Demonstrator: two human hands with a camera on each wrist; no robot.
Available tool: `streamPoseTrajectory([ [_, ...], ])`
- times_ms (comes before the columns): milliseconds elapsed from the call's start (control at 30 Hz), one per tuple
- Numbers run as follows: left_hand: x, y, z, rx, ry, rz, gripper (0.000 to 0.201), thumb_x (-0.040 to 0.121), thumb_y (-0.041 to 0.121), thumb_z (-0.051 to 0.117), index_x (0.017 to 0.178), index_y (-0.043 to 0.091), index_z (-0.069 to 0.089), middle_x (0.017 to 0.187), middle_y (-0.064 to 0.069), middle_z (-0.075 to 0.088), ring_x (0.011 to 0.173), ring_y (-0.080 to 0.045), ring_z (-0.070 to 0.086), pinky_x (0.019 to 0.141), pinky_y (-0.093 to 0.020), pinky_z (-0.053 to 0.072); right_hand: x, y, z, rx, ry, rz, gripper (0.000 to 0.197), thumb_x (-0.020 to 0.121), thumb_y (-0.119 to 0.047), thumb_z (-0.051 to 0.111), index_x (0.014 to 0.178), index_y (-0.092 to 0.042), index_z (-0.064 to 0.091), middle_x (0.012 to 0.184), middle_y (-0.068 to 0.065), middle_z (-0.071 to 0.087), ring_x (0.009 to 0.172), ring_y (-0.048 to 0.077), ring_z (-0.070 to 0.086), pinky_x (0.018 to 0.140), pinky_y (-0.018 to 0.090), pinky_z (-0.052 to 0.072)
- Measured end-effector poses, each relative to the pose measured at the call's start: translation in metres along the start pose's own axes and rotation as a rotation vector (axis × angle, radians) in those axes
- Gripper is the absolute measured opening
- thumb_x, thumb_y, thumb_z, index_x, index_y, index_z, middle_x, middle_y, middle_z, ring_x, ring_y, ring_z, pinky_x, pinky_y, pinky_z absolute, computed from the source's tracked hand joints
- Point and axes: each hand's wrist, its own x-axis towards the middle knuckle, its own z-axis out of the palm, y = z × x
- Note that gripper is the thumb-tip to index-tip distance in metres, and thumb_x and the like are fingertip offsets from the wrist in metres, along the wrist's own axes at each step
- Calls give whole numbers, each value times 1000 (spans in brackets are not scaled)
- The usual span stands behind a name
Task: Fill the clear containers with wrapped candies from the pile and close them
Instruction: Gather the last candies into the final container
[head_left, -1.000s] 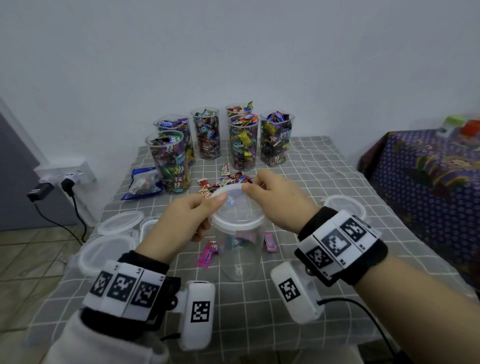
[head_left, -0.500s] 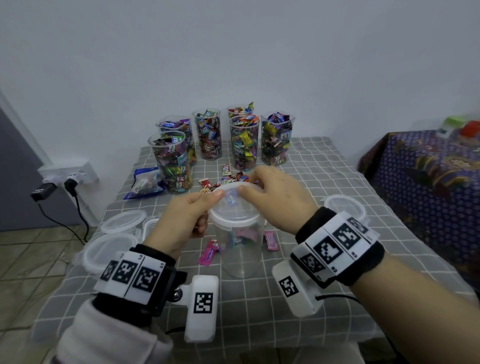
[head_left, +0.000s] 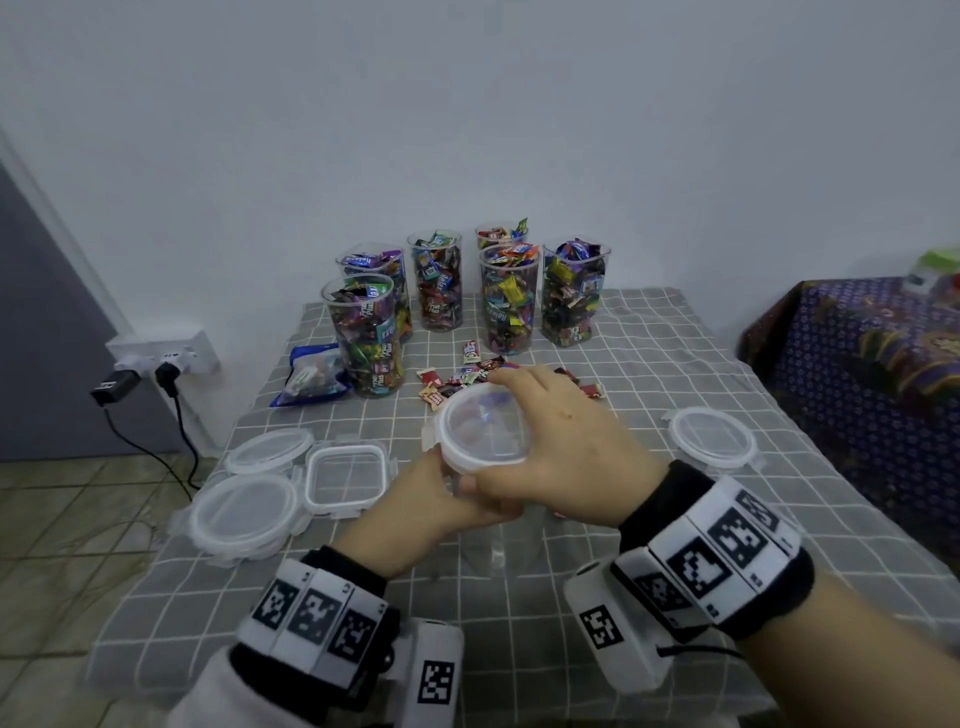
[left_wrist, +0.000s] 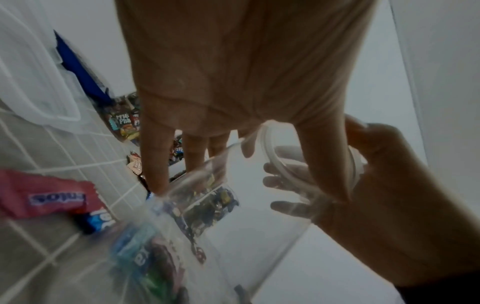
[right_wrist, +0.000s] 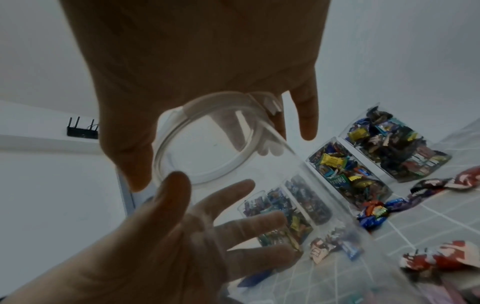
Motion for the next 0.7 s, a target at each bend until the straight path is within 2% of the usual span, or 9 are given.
streamPoseTrajectory([
  [100,3,-3,0,27,9,18,62,59,37,79,118,33,60,113,15,68,109,-4,61,100,-34,47,-2,5,2,69,27,-1,103,49,-76,50,136,-23,37,128,-7,44,117,9,38,95,23,33],
  [133,3,-2,0,23,-3,18,64,59,37,80,120,32,59,114,13,67,111,-5,60,101,-38,46,-2,6,3,73,30,5,104,50,-75,52,138,-22,35,130,-7,44,118,9,38,95,23,32],
  [167,3,-1,0,7,-11,20,67,59,36,81,122,32,58,116,12,67,112,-6,60,101,-37,46,-2,5,2,84,32,15,102,52,-72,56,138,-22,35,130,-6,44,118,9,38,94,22,32],
  [300,0,2,-3,-114,-48,-8,90,53,33,84,132,34,40,128,14,57,120,0,52,99,-21,44,0,1,-14,300,135,69,93,56,-64,65,134,-21,40,124,-5,48,110,9,48,92,26,41],
  [400,-3,3,-4,-102,-45,-53,89,48,35,85,123,46,38,121,34,49,116,11,48,101,-25,44,6,11,-31,370,183,139,87,62,-57,70,135,-20,38,124,-5,46,110,10,47,90,27,38],
  [433,-3,4,-4,-103,-46,-64,88,47,37,84,121,47,38,119,35,49,116,12,47,103,-29,43,7,17,-35,347,176,165,87,63,-57,70,135,-20,37,125,-5,45,111,11,46,89,27,36],
  [500,-4,6,-4,-97,-47,-86,87,44,42,82,119,49,38,122,27,49,118,9,47,106,-34,42,8,37,-38,275,125,232,92,65,-59,66,139,-17,31,131,1,43,113,14,44,89,27,34],
  [600,-4,7,-4,-95,-51,-111,89,42,44,82,119,50,37,124,17,48,123,-1,47,108,-38,40,2,74,-35,180,-21,387,97,76,-54,67,147,-13,16,148,12,30,126,23,38,99,33,31],
  [700,-4,6,-4,-93,-47,-120,90,41,44,82,119,50,37,125,13,48,124,-3,47,107,-35,40,-5,111,-30,-27,-146,537,96,78,-50,68,147,-12,13,149,16,28,131,31,36,105,40,33],
])
